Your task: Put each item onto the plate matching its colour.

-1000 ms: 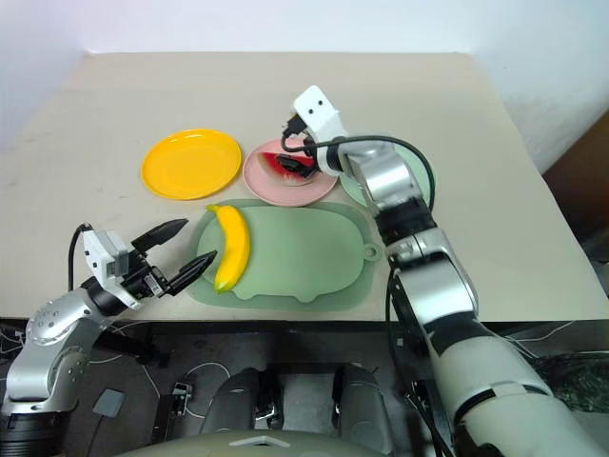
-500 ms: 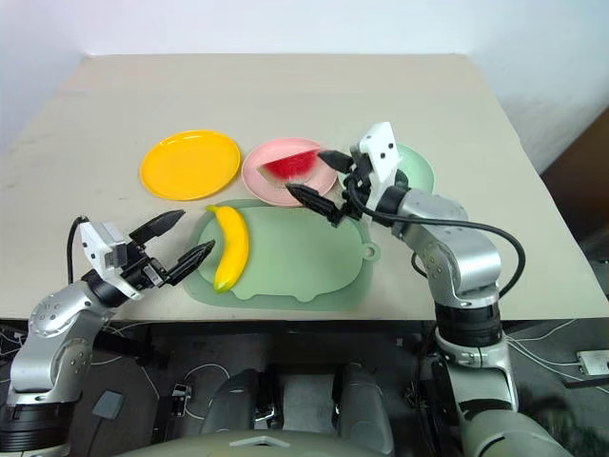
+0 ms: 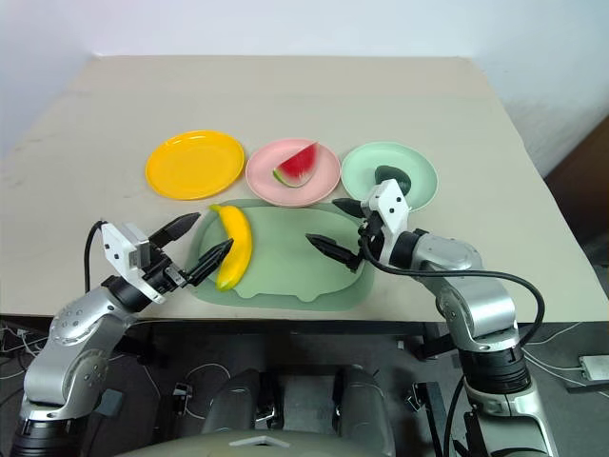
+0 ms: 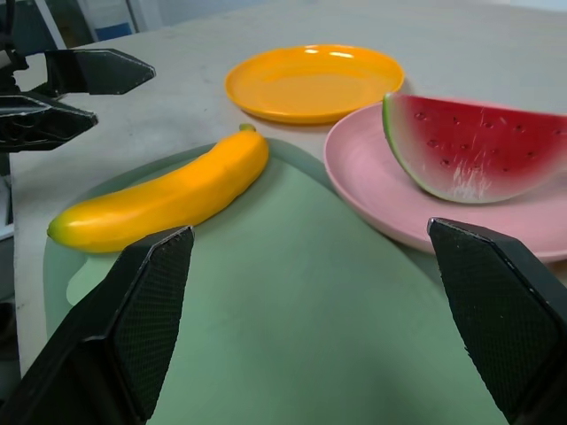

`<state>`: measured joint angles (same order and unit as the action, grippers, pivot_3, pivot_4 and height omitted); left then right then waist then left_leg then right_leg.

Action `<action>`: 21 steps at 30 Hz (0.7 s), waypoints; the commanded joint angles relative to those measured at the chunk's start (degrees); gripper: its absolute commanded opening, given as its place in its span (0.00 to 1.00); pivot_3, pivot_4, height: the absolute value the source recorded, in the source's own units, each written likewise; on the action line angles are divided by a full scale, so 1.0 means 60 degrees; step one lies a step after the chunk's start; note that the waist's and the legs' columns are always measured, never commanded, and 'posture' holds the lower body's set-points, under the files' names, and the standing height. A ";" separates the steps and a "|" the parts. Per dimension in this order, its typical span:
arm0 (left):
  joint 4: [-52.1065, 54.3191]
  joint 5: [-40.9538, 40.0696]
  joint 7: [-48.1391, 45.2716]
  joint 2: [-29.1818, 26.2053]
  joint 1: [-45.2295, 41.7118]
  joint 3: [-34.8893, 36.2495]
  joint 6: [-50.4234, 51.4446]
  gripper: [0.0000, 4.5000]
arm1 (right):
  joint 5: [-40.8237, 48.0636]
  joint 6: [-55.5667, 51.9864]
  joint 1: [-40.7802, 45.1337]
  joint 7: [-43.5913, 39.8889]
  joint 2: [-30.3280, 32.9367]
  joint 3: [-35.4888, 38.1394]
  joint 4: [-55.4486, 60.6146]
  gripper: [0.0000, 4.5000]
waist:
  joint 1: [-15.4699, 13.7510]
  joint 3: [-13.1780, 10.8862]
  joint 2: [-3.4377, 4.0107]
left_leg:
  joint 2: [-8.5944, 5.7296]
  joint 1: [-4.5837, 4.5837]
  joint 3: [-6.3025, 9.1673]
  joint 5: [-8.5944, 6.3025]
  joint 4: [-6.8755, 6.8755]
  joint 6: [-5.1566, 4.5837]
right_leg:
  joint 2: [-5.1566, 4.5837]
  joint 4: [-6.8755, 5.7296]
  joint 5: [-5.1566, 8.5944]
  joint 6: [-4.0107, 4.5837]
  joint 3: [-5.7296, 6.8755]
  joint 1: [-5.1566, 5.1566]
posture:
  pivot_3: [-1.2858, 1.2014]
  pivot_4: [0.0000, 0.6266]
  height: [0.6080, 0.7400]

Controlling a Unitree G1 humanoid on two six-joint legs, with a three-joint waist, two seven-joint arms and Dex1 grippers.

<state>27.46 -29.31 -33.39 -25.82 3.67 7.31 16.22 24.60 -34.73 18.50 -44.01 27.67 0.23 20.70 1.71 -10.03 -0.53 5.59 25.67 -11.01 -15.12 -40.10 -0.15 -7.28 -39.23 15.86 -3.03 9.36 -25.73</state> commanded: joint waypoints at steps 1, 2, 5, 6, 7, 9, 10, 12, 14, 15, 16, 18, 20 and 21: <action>0.0749 -0.0001 0.0807 0.0014 -0.0333 -0.0125 0.0865 1.00 | 0.0137 0.0180 0.0228 0.0062 0.0054 0.0099 0.0161 1.00 | -0.0084 -0.0001 0.0000 | 0.0001 -0.0017 0.0000 -0.0002 0.0001 -0.0002 | 0.0000 0.0005 0.0000 0.0000 0.0000 0.0015 | 0.52 0.24 0.66; 0.0846 -0.0081 0.1075 0.0025 -0.0445 -0.0107 0.1227 1.00 | 0.0134 0.0172 0.0256 0.0093 0.0044 0.0082 0.0149 1.00 | -0.0112 -0.0001 -0.0001 | 0.0002 -0.0037 0.0000 -0.0005 0.0003 -0.0005 | 0.0000 0.0009 0.0001 0.0000 0.0000 0.0034 | 0.52 0.24 0.66; 0.1292 -0.0273 0.2203 0.0221 -0.0868 -0.0245 0.2648 1.00 | 0.0115 0.0194 0.0274 0.0094 0.0119 0.0109 0.0053 1.00 | -0.0184 0.0000 -0.0002 | 0.0008 -0.0044 0.0009 -0.0011 0.0001 -0.0016 | -0.0008 0.0009 0.0001 0.0000 0.0001 0.0047 | 0.52 0.24 0.66; 0.1437 -0.0347 0.2535 0.0263 -0.0986 -0.0304 0.3200 1.00 | 0.0111 0.0208 0.0278 0.0089 0.0134 0.0115 0.0023 1.00 | -0.0185 0.0001 -0.0004 | 0.0007 -0.0043 0.0009 -0.0010 -0.0002 -0.0016 | -0.0011 0.0009 0.0000 0.0000 0.0002 0.0049 | 0.52 0.24 0.66; 0.1576 -0.0467 0.2794 0.0360 -0.1094 -0.0381 0.3635 1.00 | 0.0105 0.0216 0.0294 0.0090 0.0139 0.0112 -0.0009 1.00 | -0.0186 0.0001 -0.0004 | 0.0006 -0.0043 0.0009 -0.0011 -0.0002 -0.0017 | -0.0012 0.0010 0.0000 0.0000 0.0002 0.0051 | 0.52 0.24 0.66; 0.1759 -0.0802 0.3172 0.0508 -0.1299 -0.0452 0.4461 1.00 | 0.0088 0.0224 0.0343 0.0112 0.0135 0.0081 -0.0059 1.00 | -0.0173 0.0001 -0.0004 | 0.0000 -0.0043 0.0010 -0.0011 -0.0002 -0.0017 | -0.0014 0.0011 0.0000 -0.0001 0.0003 0.0053 | 0.52 0.24 0.66; 0.1831 -0.0943 0.3424 0.0639 -0.1397 -0.0498 0.4884 1.00 | 0.0081 0.0235 0.0371 0.0108 0.0146 0.0078 -0.0090 1.00 | -0.0171 0.0001 -0.0004 | 0.0000 -0.0044 0.0010 -0.0010 -0.0002 -0.0016 | -0.0013 0.0011 0.0000 -0.0001 0.0003 0.0053 | 0.52 0.24 0.66; 0.1915 -0.1235 0.3726 0.0880 -0.1487 -0.0510 0.5475 1.00 | 0.0066 0.0247 0.0465 0.0114 0.0160 0.0079 -0.0169 1.00 | -0.0168 0.0001 -0.0005 | -0.0005 -0.0045 0.0010 -0.0009 -0.0002 -0.0014 | -0.0008 0.0010 0.0000 -0.0001 0.0004 0.0053 | 0.52 0.24 0.66; 0.1863 -0.1343 0.3960 0.0994 -0.1574 -0.0433 0.5872 1.00 | 0.0048 0.0251 0.0571 0.0146 0.0157 0.0075 -0.0257 1.00 | -0.0168 0.0001 -0.0005 | -0.0005 -0.0046 0.0009 -0.0008 -0.0003 -0.0013 | -0.0008 0.0009 0.0000 -0.0001 0.0004 0.0054 | 0.52 0.24 0.66; 0.1811 -0.1342 0.4056 0.0994 -0.1643 -0.0417 0.6050 1.00 | 0.0040 0.0250 0.0627 0.0159 0.0158 0.0074 -0.0301 1.00 | -0.0165 0.0001 -0.0005 | -0.0006 -0.0046 0.0009 -0.0008 -0.0003 -0.0012 | -0.0008 0.0010 0.0000 -0.0001 0.0004 0.0053 | 0.52 0.24 0.66; 0.1745 -0.1372 0.4279 0.1047 -0.1770 -0.0395 0.6389 1.00 | 0.0043 0.0248 0.0672 0.0150 0.0178 0.0088 -0.0345 1.00 | -0.0167 0.0001 -0.0005 | -0.0007 -0.0046 0.0010 -0.0007 -0.0002 -0.0011 | -0.0007 0.0009 0.0000 -0.0001 0.0004 0.0053 | 0.52 0.24 0.66; 0.1690 -0.1370 0.4581 0.1107 -0.1989 -0.0421 0.6841 1.00 | 0.0015 0.0239 0.0717 0.0136 0.0231 0.0093 -0.0408 1.00 | -0.0191 0.0001 -0.0006 | -0.0008 -0.0047 0.0010 -0.0007 -0.0003 -0.0010 | -0.0007 0.0009 0.0000 -0.0001 0.0005 0.0054 | 0.52 0.24 0.66; 0.1718 -0.1341 0.4734 0.1083 -0.2253 -0.0578 0.7287 1.00 | -0.0032 0.0229 0.0728 0.0140 0.0288 0.0098 -0.0462 1.00 | -0.0191 0.0001 -0.0006 | -0.0013 -0.0046 0.0013 -0.0007 -0.0005 -0.0011 | -0.0010 0.0010 0.0000 -0.0001 0.0005 0.0058 | 0.52 0.24 0.66; 0.1718 -0.1295 0.4880 0.1090 -0.2416 -0.0614 0.7565 1.00 | -0.0047 0.0230 0.0726 0.0151 0.0303 0.0104 -0.0475 1.00 | -0.0191 0.0001 -0.0007 | -0.0014 -0.0046 0.0013 -0.0007 -0.0005 -0.0011 | -0.0012 0.0010 0.0000 -0.0001 0.0005 0.0058 | 0.52 0.24 0.66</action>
<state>36.10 -36.85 -5.20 -19.29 -9.48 3.78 59.79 24.19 -34.46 21.71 -43.14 28.74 0.20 17.13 0.56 -10.03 -0.57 5.50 25.39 -10.92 -15.16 -40.13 -0.22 -7.35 -39.18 15.86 -3.03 9.39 -25.38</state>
